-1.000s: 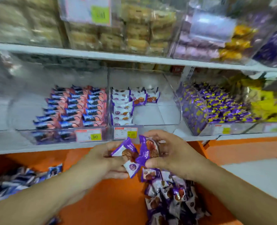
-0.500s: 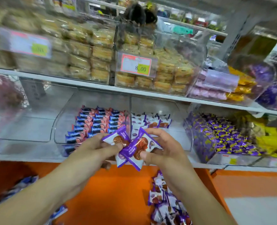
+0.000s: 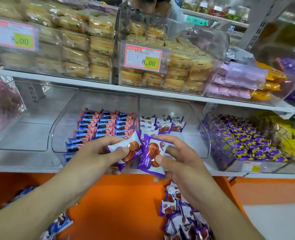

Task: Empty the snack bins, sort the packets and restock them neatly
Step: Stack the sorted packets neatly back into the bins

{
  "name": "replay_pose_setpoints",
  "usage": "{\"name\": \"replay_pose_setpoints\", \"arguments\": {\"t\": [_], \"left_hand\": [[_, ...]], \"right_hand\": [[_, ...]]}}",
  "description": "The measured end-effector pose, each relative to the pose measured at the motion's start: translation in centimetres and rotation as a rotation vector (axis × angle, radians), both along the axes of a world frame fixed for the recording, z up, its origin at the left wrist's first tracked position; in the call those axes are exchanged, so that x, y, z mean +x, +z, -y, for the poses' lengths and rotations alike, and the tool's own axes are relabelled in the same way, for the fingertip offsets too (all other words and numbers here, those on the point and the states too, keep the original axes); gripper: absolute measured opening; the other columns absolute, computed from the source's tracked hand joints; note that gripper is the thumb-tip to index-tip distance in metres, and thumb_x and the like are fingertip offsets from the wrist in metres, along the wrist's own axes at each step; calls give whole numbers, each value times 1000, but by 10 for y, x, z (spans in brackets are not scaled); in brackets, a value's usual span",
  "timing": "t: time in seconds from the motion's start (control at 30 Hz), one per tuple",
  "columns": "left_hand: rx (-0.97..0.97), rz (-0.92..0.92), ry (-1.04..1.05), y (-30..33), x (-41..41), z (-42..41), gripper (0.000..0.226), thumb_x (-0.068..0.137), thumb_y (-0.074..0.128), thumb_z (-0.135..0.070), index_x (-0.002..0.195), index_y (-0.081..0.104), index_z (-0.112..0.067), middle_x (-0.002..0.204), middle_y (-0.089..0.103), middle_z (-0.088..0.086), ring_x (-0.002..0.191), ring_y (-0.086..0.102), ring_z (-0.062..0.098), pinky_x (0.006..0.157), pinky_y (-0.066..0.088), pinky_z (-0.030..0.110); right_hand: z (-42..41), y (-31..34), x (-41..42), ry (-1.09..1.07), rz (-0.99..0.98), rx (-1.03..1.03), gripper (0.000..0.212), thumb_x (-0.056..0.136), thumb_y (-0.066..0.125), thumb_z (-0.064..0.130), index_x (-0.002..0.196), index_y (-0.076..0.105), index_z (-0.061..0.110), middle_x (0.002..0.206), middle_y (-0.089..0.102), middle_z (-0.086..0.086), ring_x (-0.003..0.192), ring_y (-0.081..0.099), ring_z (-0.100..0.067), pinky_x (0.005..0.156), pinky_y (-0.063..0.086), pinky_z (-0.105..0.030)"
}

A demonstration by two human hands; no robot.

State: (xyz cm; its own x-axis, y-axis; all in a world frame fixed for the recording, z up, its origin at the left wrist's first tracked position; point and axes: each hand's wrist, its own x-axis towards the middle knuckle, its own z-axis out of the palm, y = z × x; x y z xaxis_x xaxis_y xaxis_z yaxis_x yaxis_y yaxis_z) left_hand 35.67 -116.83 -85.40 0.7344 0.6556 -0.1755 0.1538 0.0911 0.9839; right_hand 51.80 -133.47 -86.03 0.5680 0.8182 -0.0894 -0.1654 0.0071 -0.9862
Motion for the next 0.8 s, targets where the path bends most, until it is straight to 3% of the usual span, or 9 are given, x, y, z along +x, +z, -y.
{"name": "replay_pose_setpoints", "arguments": {"t": [0.1,0.2,0.3,0.37,0.53,0.63,0.8], "left_hand": [[51,-22,-35,-1,0,2,25,89,76,-28,114,72,-28,94,80,5,80,75,24,71,58,41],[125,-81,-71,-3,-2,6,21,92,73,-35,111,70,-28,96,80,-2,67,60,16,73,50,36],[93,-64,-89,-6,-2,9,12,98,68,-29,104,76,-23,95,80,2,71,52,17,74,43,38],[84,-56,-123,-8,-1,11,15,101,64,-28,101,78,-23,96,78,7,76,53,21,72,43,37],[-70,-7,-115,-7,2,20,21,98,63,-27,100,79,-15,103,75,20,78,63,18,66,45,37],[27,-25,-199,-3,2,28,25,89,71,-38,109,78,-24,104,77,5,77,62,12,74,50,37],[138,-79,-201,-1,4,34,23,91,76,-23,113,71,-29,100,78,-12,68,63,-1,71,55,25]], "right_hand": [[4,-1,4,-70,118,-84,38,79,86,20,111,69,31,113,74,-1,90,74,-25,67,58,-36],[12,0,6,-82,223,-79,31,88,83,11,102,76,38,106,75,9,94,74,-14,68,57,-23],[16,3,3,-47,331,-105,36,92,78,16,110,78,48,108,69,14,97,71,-16,73,59,-29],[17,4,1,-38,408,-136,35,92,78,21,109,77,51,109,70,17,96,69,-8,78,59,-30],[16,3,-4,-41,499,-183,21,91,81,19,101,78,37,108,76,19,110,69,0,97,55,-37],[14,1,-8,-65,518,-189,20,90,82,19,100,78,36,105,76,19,108,68,-1,100,54,-38],[11,-3,-9,-68,610,-240,19,90,81,29,105,74,39,110,72,21,110,63,4,89,48,-21]]}}
